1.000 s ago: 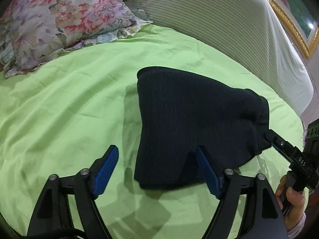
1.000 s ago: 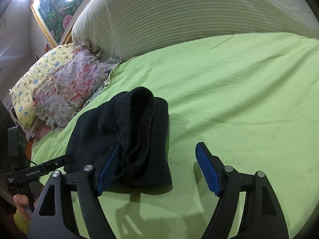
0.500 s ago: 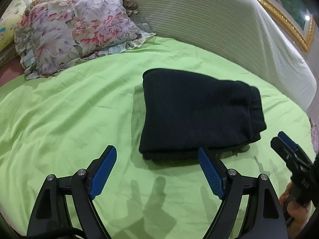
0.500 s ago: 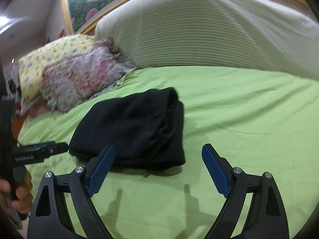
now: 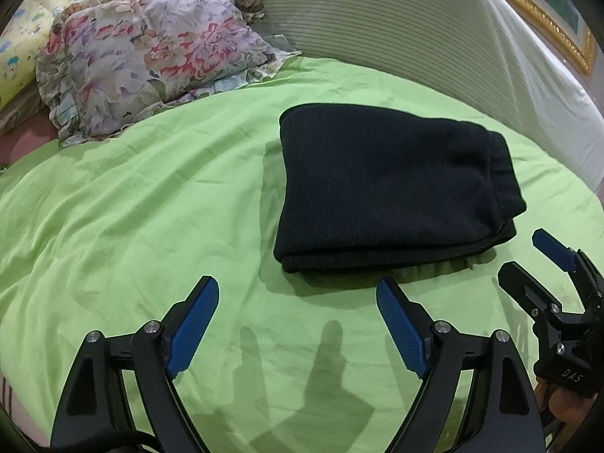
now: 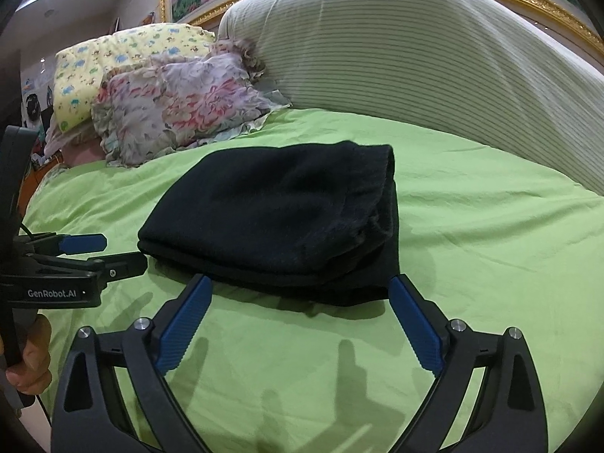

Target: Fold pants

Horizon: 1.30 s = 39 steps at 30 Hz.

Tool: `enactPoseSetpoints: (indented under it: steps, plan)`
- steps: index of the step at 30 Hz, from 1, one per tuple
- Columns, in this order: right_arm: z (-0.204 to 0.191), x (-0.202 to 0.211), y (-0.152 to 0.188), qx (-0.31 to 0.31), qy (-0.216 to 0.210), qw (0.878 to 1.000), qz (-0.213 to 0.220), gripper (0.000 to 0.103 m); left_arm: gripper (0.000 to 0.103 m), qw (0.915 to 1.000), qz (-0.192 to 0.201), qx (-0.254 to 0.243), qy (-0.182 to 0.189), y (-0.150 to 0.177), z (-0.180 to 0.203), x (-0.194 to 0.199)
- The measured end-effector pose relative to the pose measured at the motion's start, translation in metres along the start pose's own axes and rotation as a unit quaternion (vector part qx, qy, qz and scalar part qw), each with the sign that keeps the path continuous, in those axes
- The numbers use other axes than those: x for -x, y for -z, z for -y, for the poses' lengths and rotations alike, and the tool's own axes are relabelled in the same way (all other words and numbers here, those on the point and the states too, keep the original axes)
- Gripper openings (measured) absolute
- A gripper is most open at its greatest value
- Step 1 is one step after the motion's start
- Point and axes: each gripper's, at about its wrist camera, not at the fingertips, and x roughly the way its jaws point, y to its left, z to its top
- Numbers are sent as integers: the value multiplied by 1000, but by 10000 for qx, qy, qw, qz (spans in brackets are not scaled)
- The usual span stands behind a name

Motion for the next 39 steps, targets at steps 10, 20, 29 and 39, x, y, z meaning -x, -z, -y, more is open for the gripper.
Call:
enactPoseSetpoints:
  steps: [10, 20, 29, 39]
  plan:
    - [0, -12, 9, -48, 62, 9998, -158, 95, 87, 9995, 39, -244, -185, 5, 7, -9]
    - [5, -17, 8, -70, 106, 9998, -168, 96, 88, 9991, 46, -281, -306, 6, 11, -11]
    - [8, -19, 6, -74, 82, 9998, -152, 96, 89, 9991, 18, -277, -329, 6, 12, -12]
    - [7, -19, 5, -66, 88, 9999, -115, 97, 89, 9993, -20, -219, -307, 5, 8, -13]
